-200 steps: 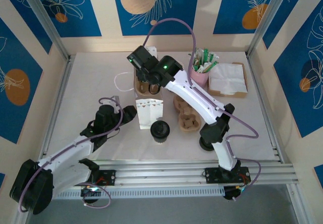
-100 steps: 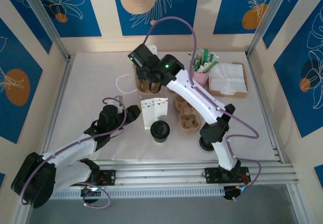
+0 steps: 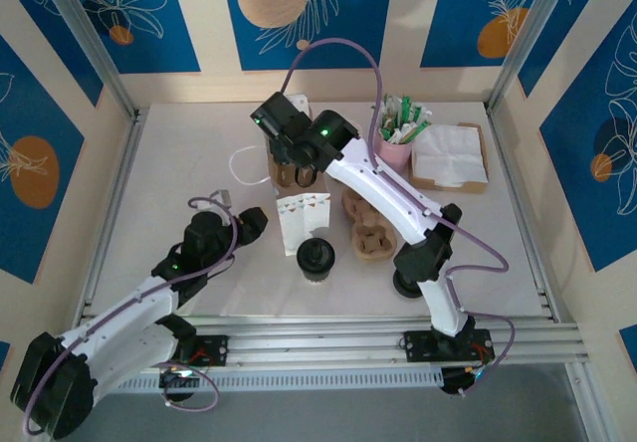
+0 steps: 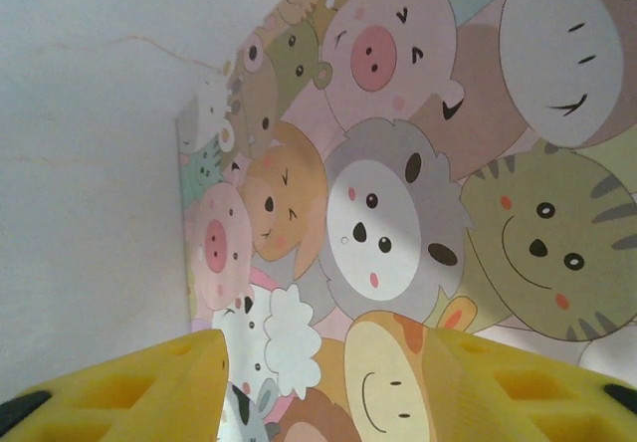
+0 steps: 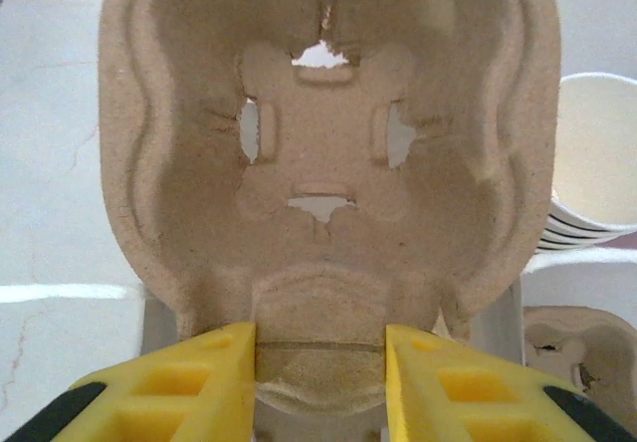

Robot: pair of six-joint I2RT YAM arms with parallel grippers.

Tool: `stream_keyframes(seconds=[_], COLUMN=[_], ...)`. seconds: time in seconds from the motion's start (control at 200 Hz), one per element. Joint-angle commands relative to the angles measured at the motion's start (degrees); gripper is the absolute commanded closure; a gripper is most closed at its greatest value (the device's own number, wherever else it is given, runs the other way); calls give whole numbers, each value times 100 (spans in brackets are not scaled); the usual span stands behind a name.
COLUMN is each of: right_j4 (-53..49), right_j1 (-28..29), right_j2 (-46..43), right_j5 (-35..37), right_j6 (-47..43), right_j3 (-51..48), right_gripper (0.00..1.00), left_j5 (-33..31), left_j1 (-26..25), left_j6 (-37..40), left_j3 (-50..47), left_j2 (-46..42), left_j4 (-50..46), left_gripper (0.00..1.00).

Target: Pack the takeout coffee

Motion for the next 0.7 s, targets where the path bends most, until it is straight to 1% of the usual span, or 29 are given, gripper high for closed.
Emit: stream_keyframes(seconds=[0.0,0.145,0.295,0.44,0.695], right_j4=[-12,-29,-132,-318,-558], right_j1=[70,73,150,226,316], right_j2=[-80,-107,-125,-175,-256], right_j5=[113,97,129,181,225], right_j6=[-85,-69,-61,-10,49], right_j3=[-133,-235,-246,-211,-159], right_gripper=[63,63,63,64,64], left_j5=[-509,-883,-1310,-1505,-1705], left_j1=[-49,-48,-47,-37,-44], left_j6=[214,272,407,602,819], left_j3=[290,628,828,1051,1300], left_j2=[-215,-452,-690,-716,-615], left_j4=[-913,-1765,-2214,-2482,-2644], left_gripper=[45,44,44,44,42])
